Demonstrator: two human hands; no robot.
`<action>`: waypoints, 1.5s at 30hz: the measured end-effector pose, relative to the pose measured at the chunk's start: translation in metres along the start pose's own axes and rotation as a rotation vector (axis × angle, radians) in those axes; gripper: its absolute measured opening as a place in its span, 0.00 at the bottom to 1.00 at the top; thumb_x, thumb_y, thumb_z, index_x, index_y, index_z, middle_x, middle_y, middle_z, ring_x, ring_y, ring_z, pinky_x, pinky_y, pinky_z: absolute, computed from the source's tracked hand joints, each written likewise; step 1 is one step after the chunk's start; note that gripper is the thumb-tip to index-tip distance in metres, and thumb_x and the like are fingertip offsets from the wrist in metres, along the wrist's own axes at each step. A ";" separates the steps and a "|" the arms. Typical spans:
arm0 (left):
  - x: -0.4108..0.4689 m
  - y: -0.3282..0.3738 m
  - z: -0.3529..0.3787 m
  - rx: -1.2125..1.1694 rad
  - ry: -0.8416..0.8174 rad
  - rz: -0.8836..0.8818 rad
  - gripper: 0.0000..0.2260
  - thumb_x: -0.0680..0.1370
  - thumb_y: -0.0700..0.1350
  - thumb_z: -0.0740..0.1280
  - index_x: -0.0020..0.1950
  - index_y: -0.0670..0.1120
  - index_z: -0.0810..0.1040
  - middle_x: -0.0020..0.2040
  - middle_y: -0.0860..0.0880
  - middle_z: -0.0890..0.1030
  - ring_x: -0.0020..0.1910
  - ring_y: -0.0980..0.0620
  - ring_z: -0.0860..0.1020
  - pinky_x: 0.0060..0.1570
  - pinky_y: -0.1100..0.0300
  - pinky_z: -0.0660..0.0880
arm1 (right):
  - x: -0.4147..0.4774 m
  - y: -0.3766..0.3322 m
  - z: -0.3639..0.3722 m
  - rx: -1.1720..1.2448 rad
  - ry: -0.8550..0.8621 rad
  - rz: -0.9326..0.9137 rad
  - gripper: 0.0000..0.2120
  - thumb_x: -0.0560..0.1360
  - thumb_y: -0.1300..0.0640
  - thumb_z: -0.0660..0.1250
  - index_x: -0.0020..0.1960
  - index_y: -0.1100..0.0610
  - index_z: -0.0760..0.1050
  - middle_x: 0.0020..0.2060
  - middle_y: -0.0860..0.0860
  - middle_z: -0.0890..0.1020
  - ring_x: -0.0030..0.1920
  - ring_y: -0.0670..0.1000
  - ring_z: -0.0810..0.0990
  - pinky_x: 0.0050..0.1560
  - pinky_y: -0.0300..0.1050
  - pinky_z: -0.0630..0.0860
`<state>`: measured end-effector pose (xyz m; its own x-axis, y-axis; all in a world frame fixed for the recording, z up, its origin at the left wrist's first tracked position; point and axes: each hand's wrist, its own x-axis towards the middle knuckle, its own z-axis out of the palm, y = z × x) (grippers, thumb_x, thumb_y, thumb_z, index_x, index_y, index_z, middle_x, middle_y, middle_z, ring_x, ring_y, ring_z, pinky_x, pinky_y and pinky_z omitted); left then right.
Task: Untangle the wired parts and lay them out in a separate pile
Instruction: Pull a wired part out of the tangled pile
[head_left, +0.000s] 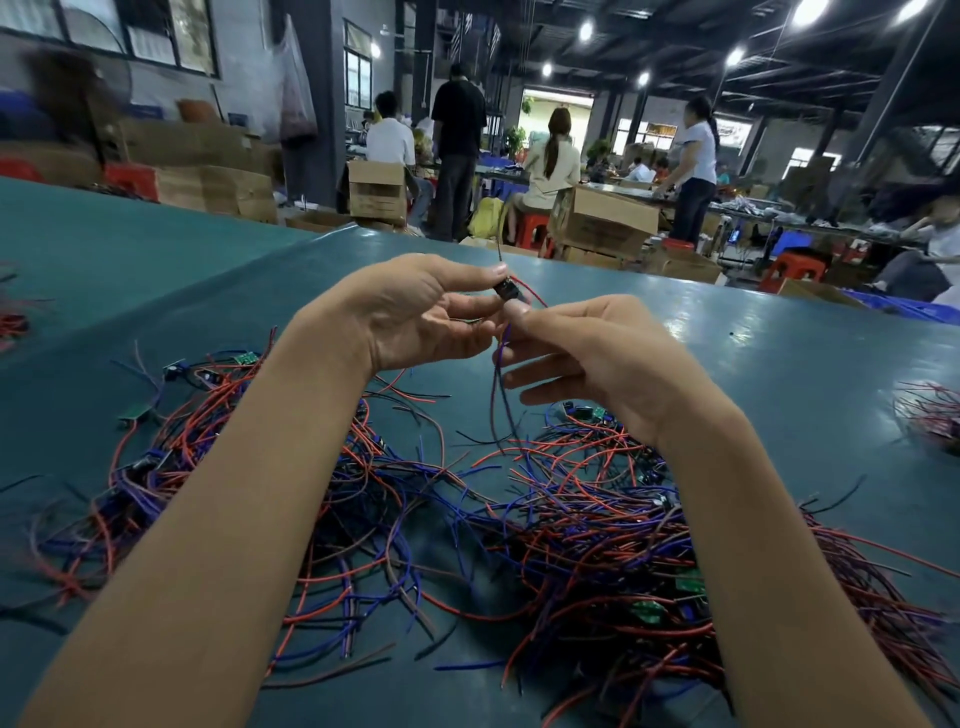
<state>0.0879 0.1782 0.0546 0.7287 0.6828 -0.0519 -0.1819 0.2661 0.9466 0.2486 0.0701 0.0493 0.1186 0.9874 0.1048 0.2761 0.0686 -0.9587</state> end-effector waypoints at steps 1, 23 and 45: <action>0.001 -0.001 0.000 0.052 0.017 0.018 0.11 0.71 0.45 0.74 0.49 0.41 0.86 0.50 0.43 0.84 0.42 0.52 0.82 0.39 0.64 0.80 | 0.001 0.001 0.004 0.025 0.013 0.001 0.12 0.79 0.53 0.71 0.49 0.63 0.85 0.45 0.61 0.87 0.41 0.56 0.87 0.44 0.51 0.84; -0.011 0.008 0.014 0.096 0.248 0.312 0.22 0.77 0.29 0.68 0.68 0.41 0.66 0.42 0.36 0.86 0.41 0.42 0.87 0.33 0.58 0.81 | -0.005 -0.004 0.007 0.066 -0.148 -0.066 0.14 0.83 0.60 0.63 0.40 0.65 0.77 0.32 0.59 0.82 0.33 0.58 0.84 0.36 0.49 0.83; 0.006 -0.004 -0.002 0.001 0.342 0.360 0.23 0.78 0.27 0.66 0.69 0.39 0.63 0.46 0.32 0.83 0.43 0.37 0.86 0.37 0.48 0.83 | -0.020 -0.006 0.008 -0.347 -0.441 0.386 0.20 0.84 0.52 0.61 0.39 0.64 0.72 0.25 0.60 0.79 0.24 0.57 0.81 0.25 0.50 0.81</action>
<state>0.0918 0.1823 0.0497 0.3614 0.9155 0.1770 -0.3811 -0.0283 0.9241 0.2365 0.0511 0.0510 -0.1096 0.9026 -0.4162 0.5911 -0.2775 -0.7574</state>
